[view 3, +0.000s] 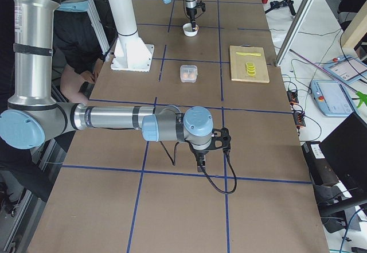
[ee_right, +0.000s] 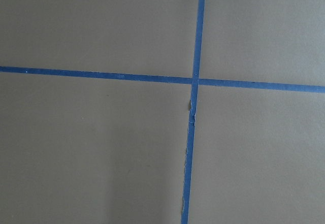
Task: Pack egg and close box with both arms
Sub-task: 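Lower the left gripper into the bowl and close it on the egg, then lift the egg and carry it into the empty cup of the clear carton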
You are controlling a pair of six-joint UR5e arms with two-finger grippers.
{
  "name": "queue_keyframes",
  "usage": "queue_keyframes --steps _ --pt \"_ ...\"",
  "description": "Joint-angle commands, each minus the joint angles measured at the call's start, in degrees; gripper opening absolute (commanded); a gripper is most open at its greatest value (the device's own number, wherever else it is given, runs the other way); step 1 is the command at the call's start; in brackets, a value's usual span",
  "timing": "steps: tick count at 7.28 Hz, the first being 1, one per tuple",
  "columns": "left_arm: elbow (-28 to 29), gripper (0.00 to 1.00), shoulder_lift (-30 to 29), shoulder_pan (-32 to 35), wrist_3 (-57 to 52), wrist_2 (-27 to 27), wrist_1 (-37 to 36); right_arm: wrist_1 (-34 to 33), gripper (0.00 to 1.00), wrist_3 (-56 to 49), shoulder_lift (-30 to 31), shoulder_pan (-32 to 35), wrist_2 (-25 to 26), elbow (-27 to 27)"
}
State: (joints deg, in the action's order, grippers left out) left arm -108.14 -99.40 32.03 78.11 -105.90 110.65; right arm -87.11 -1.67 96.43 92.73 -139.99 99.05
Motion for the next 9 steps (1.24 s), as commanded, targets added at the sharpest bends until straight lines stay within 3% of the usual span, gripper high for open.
queue_keyframes --steps 1,3,5,7,9 --pt "-7.3 0.01 6.0 -0.3 -0.1 -0.1 -0.2 0.0 1.0 0.0 0.0 0.0 0.1 0.0" --pt "-11.0 0.0 7.7 -0.4 0.4 -0.3 -0.2 0.0 1.0 0.0 0.0 0.0 0.0 0.1" --pt "-8.8 0.0 -2.8 -0.8 3.0 -0.6 0.0 0.1 1.0 0.0 0.0 0.0 0.0 0.2" --pt "2.8 0.0 -20.7 -2.8 13.5 -0.5 1.6 0.0 1.0 0.0 0.0 0.0 0.0 0.1" --pt "12.5 0.0 -22.2 -7.8 23.0 3.1 27.6 -0.2 1.0 0.0 0.0 0.0 0.0 0.0"
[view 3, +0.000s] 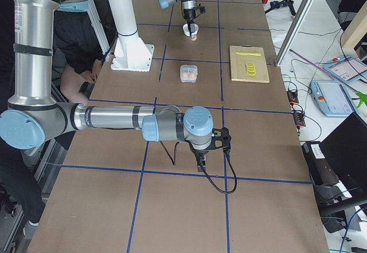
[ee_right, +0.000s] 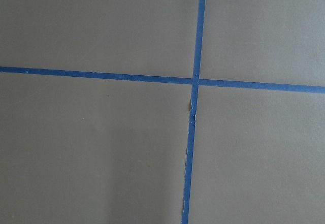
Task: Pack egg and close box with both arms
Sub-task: 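Lift the egg and carry it into the empty cup of the clear carton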
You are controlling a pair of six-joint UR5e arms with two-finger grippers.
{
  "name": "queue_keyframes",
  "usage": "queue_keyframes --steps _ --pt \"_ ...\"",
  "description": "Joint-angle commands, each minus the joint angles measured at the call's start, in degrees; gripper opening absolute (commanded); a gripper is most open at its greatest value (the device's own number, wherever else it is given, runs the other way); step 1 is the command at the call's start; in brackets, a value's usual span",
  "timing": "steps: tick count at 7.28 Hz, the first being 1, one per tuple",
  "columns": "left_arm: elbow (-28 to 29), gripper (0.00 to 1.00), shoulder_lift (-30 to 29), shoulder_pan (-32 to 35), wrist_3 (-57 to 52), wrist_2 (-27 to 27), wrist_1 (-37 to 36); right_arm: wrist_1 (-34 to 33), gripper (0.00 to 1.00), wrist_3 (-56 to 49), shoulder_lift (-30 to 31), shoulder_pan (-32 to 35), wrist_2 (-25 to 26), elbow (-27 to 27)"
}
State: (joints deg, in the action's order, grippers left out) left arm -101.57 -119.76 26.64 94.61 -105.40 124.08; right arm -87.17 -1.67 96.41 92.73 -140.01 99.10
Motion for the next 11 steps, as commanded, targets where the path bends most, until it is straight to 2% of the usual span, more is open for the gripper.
queue_keyframes --steps 1,2,3,4,6,7,8,9,11 --pt "7.6 0.0 -4.7 -4.5 7.2 3.9 15.5 -0.2 1.0 0.0 0.0 0.0 0.0 0.0" --pt "12.3 0.0 -9.4 -5.8 7.3 5.6 16.0 -0.2 1.0 0.0 0.1 0.0 -0.1 0.0" --pt "17.1 0.0 -13.5 -8.2 7.3 9.7 16.2 -0.2 1.0 0.0 0.0 0.0 -0.2 0.0" --pt "23.0 0.0 -15.9 -8.4 7.3 12.2 20.7 -0.2 1.0 0.0 0.0 0.0 -0.3 0.0" --pt "25.0 0.0 -16.3 -8.5 7.3 12.6 23.0 -0.4 1.0 0.0 0.0 0.0 -1.0 0.1" --pt "25.0 0.04 -16.3 -9.0 7.3 12.6 23.0 -0.4 1.0 0.0 0.0 0.0 -1.2 0.0" --pt "25.1 0.39 -16.3 -9.3 7.1 12.6 23.0 -0.3 1.0 0.0 0.0 0.0 -1.1 0.0" --pt "25.1 0.99 -16.0 -9.3 6.8 12.6 23.0 -0.3 1.0 0.0 0.0 0.0 -1.1 0.0" --pt "24.5 1.0 -15.8 -9.3 5.9 12.5 23.0 -0.2 1.0 -0.1 0.0 0.0 -0.9 0.1"
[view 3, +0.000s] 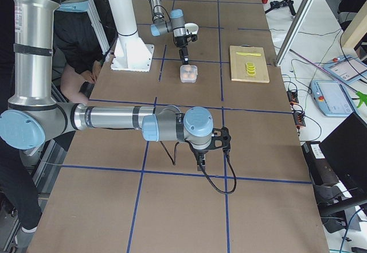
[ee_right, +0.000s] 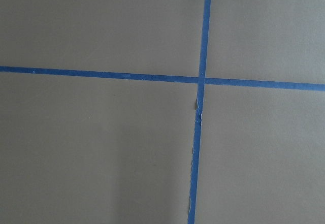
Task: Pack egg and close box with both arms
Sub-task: 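Lift the egg and carry it into the empty cup of the clear carton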
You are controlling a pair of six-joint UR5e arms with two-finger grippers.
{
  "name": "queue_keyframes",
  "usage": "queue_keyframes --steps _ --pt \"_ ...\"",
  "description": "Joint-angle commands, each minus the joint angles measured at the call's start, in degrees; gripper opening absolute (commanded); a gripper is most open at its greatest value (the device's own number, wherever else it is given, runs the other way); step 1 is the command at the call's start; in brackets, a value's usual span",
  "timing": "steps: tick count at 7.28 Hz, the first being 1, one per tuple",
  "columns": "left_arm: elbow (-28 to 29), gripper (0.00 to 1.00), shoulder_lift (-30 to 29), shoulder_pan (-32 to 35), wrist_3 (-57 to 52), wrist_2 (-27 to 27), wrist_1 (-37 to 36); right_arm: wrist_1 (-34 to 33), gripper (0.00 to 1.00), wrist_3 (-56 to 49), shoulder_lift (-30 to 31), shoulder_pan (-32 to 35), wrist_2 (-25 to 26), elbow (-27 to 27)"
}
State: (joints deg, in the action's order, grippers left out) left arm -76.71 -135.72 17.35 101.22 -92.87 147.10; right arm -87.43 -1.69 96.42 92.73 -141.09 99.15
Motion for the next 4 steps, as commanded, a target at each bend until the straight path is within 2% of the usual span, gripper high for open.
queue_keyframes --steps 1,2,4 --pt "-1.2 1.0 0.2 0.2 -1.6 -0.2 0.0 0.2 1.0 -0.1 0.0 0.0 0.5 0.1" --pt "-4.5 1.0 0.9 1.5 -2.7 -1.8 -0.8 0.2 1.0 0.1 0.0 0.0 -0.1 0.3" --pt "-11.1 1.0 4.5 9.2 -6.0 -15.2 -9.4 0.6 1.0 1.3 0.2 -0.8 -3.0 1.4"
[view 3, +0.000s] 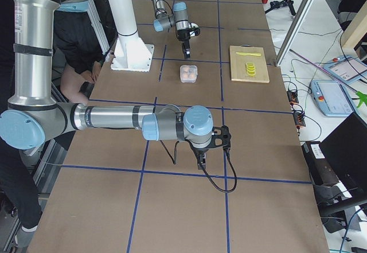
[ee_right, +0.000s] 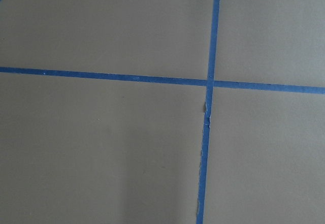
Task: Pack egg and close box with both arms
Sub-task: 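Open the left gripper and withdraw it while the right arm approaches the carton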
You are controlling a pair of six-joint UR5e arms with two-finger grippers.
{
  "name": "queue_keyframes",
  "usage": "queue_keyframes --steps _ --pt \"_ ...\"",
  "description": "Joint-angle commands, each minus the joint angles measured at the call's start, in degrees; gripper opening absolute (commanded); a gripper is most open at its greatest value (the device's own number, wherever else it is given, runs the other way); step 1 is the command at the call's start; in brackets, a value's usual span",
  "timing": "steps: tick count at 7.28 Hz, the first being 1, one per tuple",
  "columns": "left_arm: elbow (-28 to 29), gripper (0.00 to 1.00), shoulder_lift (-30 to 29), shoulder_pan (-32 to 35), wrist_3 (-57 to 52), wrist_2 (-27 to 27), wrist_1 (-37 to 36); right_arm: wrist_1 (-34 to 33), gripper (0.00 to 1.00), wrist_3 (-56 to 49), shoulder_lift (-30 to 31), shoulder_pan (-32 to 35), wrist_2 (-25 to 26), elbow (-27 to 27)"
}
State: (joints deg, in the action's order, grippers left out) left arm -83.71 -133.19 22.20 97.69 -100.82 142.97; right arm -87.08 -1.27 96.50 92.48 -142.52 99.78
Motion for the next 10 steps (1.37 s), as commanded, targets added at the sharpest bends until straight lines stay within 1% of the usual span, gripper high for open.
queue_keyframes --steps 1,2,3,4,5,6,7,8,9,10 --pt "-9.6 1.0 4.6 7.0 -7.9 -9.7 -12.1 0.2 1.0 7.4 0.1 -3.1 -1.3 4.7" --pt "-13.3 1.0 5.8 9.5 -12.0 -11.8 -18.8 0.3 1.0 15.2 0.1 -6.6 -0.7 9.6" --pt "-15.8 1.0 6.4 12.2 -15.7 -13.9 -25.7 1.1 1.0 21.6 0.1 -9.9 -0.6 12.3" --pt "-20.6 1.0 8.5 15.2 -21.0 -14.1 -33.5 7.8 1.0 30.2 0.2 -14.5 1.6 12.6" --pt "-25.1 1.0 10.1 19.5 -27.8 -14.1 -42.2 18.5 1.0 44.6 0.6 -21.6 4.9 12.5" --pt "-29.6 1.0 11.2 21.8 -34.0 -14.1 -48.5 29.6 0.99 58.5 0.8 -28.3 8.5 12.4" --pt "-32.7 1.0 14.7 24.4 -39.5 -13.9 -50.9 35.3 0.91 67.8 0.5 -36.0 13.5 12.3" --pt "-34.9 1.0 19.3 27.5 -45.9 -13.7 -51.0 36.4 0.83 72.9 -0.7 -44.5 20.3 12.6" --pt "-36.9 1.0 23.1 32.2 -54.0 -13.8 -51.0 36.6 0.7 79.3 -4.0 -49.9 24.7 12.7" --pt "-36.9 1.0 25.1 36.5 -61.3 -13.9 -51.0 36.6 0.3 81.8 -4.2 -52.3 24.8 12.8"
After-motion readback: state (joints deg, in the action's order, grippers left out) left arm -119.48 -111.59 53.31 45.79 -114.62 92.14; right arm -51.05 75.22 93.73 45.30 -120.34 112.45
